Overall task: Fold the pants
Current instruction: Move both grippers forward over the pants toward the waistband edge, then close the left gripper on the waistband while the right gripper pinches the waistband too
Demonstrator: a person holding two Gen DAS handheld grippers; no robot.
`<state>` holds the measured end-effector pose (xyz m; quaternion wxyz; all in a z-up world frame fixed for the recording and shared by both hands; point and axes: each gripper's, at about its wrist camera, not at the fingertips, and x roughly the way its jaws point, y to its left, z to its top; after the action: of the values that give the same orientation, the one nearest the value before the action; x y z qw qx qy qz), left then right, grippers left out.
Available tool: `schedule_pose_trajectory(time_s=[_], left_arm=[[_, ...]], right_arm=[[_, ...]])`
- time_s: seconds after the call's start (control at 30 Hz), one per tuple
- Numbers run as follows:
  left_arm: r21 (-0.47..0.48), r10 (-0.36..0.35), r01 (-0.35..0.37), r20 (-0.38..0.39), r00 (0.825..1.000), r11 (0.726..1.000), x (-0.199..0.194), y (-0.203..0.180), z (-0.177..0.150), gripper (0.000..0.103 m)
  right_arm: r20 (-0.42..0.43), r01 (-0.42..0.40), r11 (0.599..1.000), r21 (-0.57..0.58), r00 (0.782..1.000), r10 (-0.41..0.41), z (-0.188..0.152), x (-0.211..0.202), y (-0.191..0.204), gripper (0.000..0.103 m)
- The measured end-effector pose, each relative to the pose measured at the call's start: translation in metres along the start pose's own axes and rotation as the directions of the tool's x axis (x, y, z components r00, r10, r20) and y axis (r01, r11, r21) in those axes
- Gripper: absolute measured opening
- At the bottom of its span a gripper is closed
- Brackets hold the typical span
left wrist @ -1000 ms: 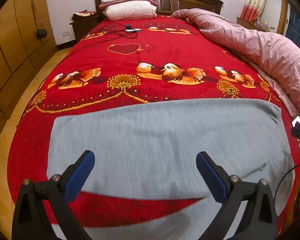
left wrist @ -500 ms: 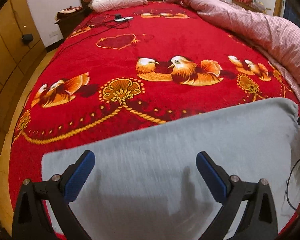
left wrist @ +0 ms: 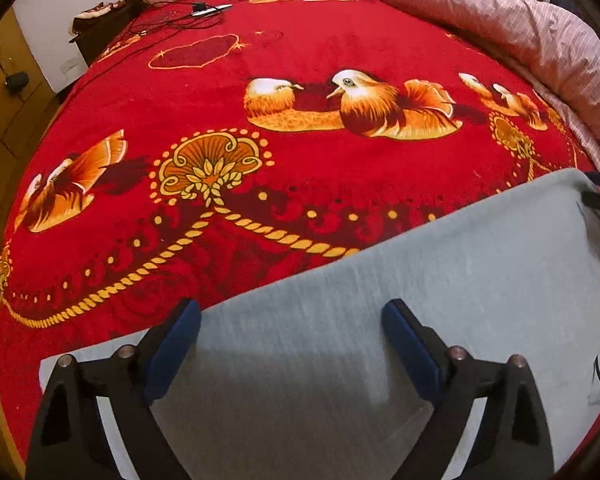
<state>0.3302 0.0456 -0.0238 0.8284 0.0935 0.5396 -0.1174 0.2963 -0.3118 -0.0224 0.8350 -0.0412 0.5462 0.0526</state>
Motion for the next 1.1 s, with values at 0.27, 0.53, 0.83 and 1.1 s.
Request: schedule_pose_trajectory(time_s=[0.27,0.53,0.83,1.1], left_arm=[[0.028,-0.040,0.040,-0.005,0.999,0.999,0.009,0.005,0.005,0.103],[0.036,-0.047,0.047,0.003,0.999,0.998,0.009,0.003,0.006,0.097],[0.096,-0.103,0.100,0.029,0.994,0.990,-0.010,-0.021,0.004,0.013],[0.049,-0.091,0.086,0.109,0.990,0.995,-0.044,-0.024,-0.006,0.006]], right_arm=[[-0.005,-0.022,1.000,-0.021,1.000,0.021,-0.002,0.016,-0.002,0.102],[0.009,-0.020,0.999,-0.036,1.000,0.020,0.001,0.014,0.000,0.096],[0.032,-0.086,0.996,-0.029,0.996,0.087,-0.004,-0.007,-0.002,0.007],[0.117,-0.079,0.995,-0.061,0.989,0.086,-0.017,-0.050,0.007,0.006]])
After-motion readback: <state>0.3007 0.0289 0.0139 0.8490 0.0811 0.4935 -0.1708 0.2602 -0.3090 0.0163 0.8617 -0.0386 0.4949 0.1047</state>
